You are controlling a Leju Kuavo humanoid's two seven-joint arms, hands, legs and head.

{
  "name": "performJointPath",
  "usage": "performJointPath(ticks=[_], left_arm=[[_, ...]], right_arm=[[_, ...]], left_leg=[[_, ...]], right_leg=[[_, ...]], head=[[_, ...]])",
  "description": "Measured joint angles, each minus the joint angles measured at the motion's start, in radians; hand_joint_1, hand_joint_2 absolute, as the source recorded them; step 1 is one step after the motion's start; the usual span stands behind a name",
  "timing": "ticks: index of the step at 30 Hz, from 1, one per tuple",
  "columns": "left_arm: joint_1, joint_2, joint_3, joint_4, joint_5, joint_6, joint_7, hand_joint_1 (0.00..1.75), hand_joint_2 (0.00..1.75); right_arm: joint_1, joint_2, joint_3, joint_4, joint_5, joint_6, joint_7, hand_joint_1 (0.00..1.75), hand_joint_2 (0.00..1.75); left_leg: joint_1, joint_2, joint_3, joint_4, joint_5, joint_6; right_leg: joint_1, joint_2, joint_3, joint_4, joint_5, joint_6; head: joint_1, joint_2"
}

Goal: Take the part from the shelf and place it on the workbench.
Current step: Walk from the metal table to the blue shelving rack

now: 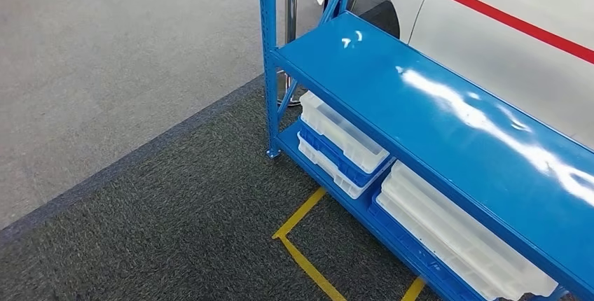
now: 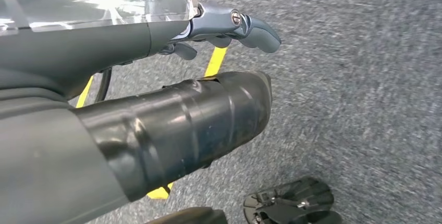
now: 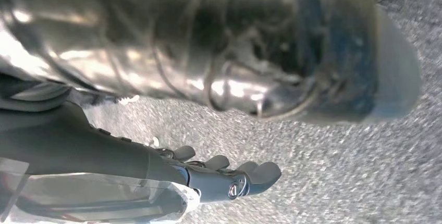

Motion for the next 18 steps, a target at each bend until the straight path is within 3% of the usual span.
performJointPath(ticks=[2, 3, 5, 6, 8, 10, 11, 12, 13, 14, 16, 18], left_arm=[[0.0, 0.0, 0.0, 0.0, 0.0, -0.001, 0.0, 0.0, 0.0], [-0.001, 0.0, 0.0, 0.0, 0.0, -0.001, 0.0, 0.0, 0.0], [-0.003, 0.0, 0.0, 0.0, 0.0, -0.002, 0.0, 0.0, 0.0], [-0.004, 0.0, 0.0, 0.0, 0.0, -0.002, 0.0, 0.0, 0.0], [-0.005, 0.0, 0.0, 0.0, 0.0, -0.002, 0.0, 0.0, 0.0], [-0.002, 0.0, 0.0, 0.0, 0.0, -0.002, -0.001, 0.0, 0.0], [0.0, 0.0, 0.0, 0.0, 0.0, -0.002, 0.0, 0.0, 0.0], [0.002, 0.0, 0.0, 0.0, 0.0, -0.002, 0.0, 0.0, 0.0], [0.003, 0.0, 0.0, 0.0, 0.0, -0.002, -0.001, 0.0, 0.0], [0.003, 0.0, 0.0, 0.0, 0.0, -0.002, -0.001, 0.0, 0.0], [0.001, 0.0, 0.0, 0.0, 0.0, -0.002, -0.002, 0.0, 0.0], [0.0, 0.0, 0.0, 0.0, 0.0, -0.003, -0.003, 0.0, 0.0]], right_arm=[[-0.003, 0.0, 0.0, 0.0, 0.0, 0.0, 0.0, 0.0, 0.0], [-0.004, 0.0, 0.0, 0.0, 0.0, 0.0, 0.0, 0.0, 0.0], [-0.004, 0.0, 0.001, 0.0, 0.0, 0.0, 0.0, 0.0, 0.0], [-0.003, 0.0, 0.001, 0.0, 0.0, 0.0, 0.0, 0.0, 0.0], [-0.003, 0.0, 0.001, 0.0, 0.0, 0.0, 0.0, 0.0, 0.0], [-0.005, 0.001, 0.001, 0.0, 0.0, 0.0, 0.0, 0.0, 0.0], [-0.006, 0.001, 0.001, 0.0, 0.0, 0.001, 0.0, 0.0, 0.0], [-0.005, 0.001, 0.001, 0.0, 0.0, 0.001, 0.0, 0.0, 0.0], [-0.005, 0.001, 0.001, 0.0, 0.0, 0.001, 0.0, 0.0, 0.0], [-0.004, 0.001, 0.002, 0.0, 0.001, 0.002, 0.0, 0.0, 0.0], [-0.005, 0.001, 0.002, 0.0, 0.001, 0.002, 0.0, 0.0, 0.0], [-0.006, 0.001, 0.002, 0.0, 0.002, 0.003, 0.0, 0.0, 0.0]], left_leg=[[-0.003, 0.018, 0.008, 0.001, -0.007, -0.009], [-0.005, 0.027, 0.01, 0.001, -0.009, -0.015], [-0.007, 0.043, 0.017, -0.001, -0.014, -0.025], [-0.006, 0.038, 0.02, 0.003, -0.02, -0.031], [-0.004, -0.007, 0.001, 0.056, -0.058, -0.041], [0.0, -0.057, -0.059, 0.182, -0.122, -0.045], [0.001, -0.066, -0.09, 0.243, -0.145, -0.047], [0.001, -0.069, -0.109, 0.277, -0.148, -0.048], [0.002, -0.07, -0.111, 0.274, -0.129, -0.049], [0.004, -0.074, -0.096, 0.232, -0.094, -0.05], [0.009, -0.11, -0.043, 0.102, -0.025, -0.05], [0.012, -0.147, -0.016, 0.034, -0.008, -0.048]], right_leg=[[0.01, -0.035, 0.057, -0.113, 0.038, -0.016], [0.014, -0.043, 0.066, -0.133, 0.041, -0.023], [0.015, -0.022, 0.066, -0.136, 0.042, -0.034], [0.011, -0.011, 0.07, -0.142, 0.045, -0.038], [0.003, 0.01, 0.077, -0.153, 0.052, -0.049], [0.002, 0.032, 0.075, -0.154, 0.053, -0.056], [0.002, 0.045, 0.074, -0.152, 0.053, -0.057], [0.002, 0.06, 0.074, -0.15, 0.052, -0.058], [0.001, 0.075, 0.073, -0.147, 0.051, -0.057], [0.0, 0.09, 0.074, -0.143, 0.049, -0.055], [0.0, 0.117, 0.069, -0.128, 0.042, -0.046], [0.0, 0.139, 0.058, -0.115, 0.036, -0.033]], head=[[0.0, 0.0], [0.0, 0.0], [-0.001, 0.0], [0.0, 0.0], [-0.002, 0.0], [-0.004, 0.0], [-0.004, 0.0], [-0.004, 0.0], [-0.004, 0.0], [-0.005, 0.0], [-0.005, 0.0], [-0.004, 0.0]])
